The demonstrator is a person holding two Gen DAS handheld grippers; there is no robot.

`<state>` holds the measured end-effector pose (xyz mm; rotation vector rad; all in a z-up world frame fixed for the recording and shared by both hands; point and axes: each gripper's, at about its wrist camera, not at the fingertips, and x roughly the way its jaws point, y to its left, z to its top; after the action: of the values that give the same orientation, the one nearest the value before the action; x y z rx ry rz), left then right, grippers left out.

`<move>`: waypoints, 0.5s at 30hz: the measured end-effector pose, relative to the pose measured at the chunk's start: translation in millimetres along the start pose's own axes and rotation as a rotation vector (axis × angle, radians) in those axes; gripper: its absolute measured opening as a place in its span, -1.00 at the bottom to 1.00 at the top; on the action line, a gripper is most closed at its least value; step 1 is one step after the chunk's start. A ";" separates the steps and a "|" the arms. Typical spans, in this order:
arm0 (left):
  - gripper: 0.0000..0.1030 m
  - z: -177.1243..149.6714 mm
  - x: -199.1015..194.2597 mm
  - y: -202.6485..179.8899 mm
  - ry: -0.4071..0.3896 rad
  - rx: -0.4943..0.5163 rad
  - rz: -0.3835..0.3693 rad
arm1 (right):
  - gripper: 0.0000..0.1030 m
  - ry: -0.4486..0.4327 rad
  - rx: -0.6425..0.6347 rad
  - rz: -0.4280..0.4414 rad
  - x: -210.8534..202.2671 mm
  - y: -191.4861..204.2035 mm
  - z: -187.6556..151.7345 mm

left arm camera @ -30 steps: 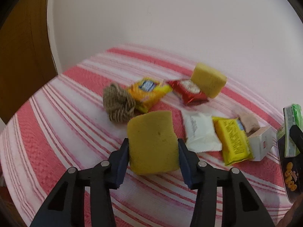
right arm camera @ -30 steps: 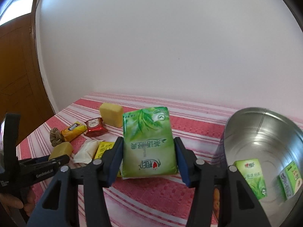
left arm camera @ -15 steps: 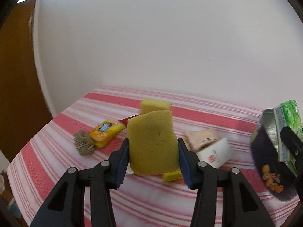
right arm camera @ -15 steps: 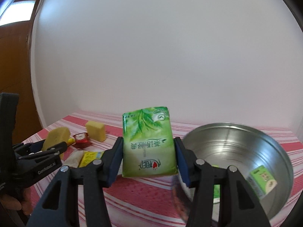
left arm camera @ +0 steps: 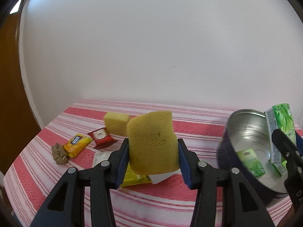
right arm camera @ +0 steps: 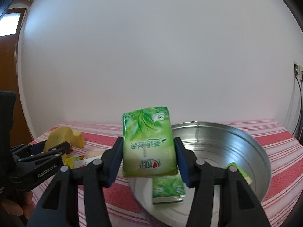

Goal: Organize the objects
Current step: 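Lower the sponge and tissue pack into the tin and open both tools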

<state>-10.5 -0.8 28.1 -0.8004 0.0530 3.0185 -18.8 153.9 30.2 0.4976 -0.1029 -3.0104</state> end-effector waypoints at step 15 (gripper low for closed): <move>-0.02 8.1 -11.5 -71.6 -0.062 0.091 -0.101 | 0.03 -0.023 0.052 -0.116 -13.0 -49.1 1.6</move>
<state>-2.6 71.0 38.8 -0.6795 0.1429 2.9199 -10.8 204.1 31.9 0.4901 -0.1596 -3.1346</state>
